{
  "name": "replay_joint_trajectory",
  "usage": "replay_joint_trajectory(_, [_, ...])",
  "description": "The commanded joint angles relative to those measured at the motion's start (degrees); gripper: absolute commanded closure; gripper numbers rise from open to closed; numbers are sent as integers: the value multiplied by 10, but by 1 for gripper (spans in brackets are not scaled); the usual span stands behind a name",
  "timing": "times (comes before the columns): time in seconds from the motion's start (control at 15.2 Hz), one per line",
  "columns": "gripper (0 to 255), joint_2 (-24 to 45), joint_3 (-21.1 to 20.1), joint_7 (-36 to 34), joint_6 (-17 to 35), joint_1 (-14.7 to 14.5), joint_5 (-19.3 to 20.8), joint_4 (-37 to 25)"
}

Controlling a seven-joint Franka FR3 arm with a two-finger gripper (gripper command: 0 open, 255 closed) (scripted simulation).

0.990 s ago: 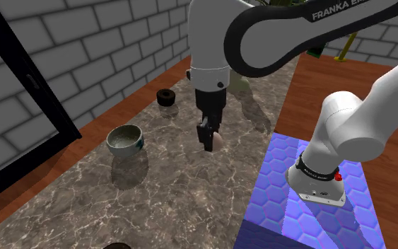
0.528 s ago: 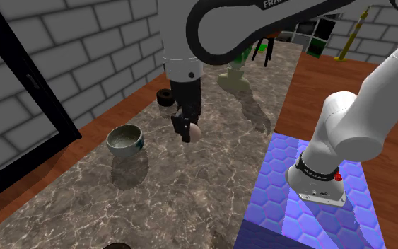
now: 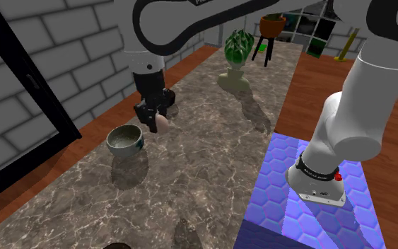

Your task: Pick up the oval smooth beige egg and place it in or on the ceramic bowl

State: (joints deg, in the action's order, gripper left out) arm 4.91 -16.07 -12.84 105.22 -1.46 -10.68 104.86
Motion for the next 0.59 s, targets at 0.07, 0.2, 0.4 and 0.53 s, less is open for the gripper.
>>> replay_joint_trajectory(0.07, [255,75,2,-8,-21,-3,22,-94])
replay_joint_trajectory(0.2, [255,126,5,-13,-41,-7,35,-163])
replay_joint_trajectory(0.4, [255,209,9,-20,-81,-17,56,-286])
replay_joint_trajectory(0.53, [255,274,13,-24,-119,-27,69,-388])
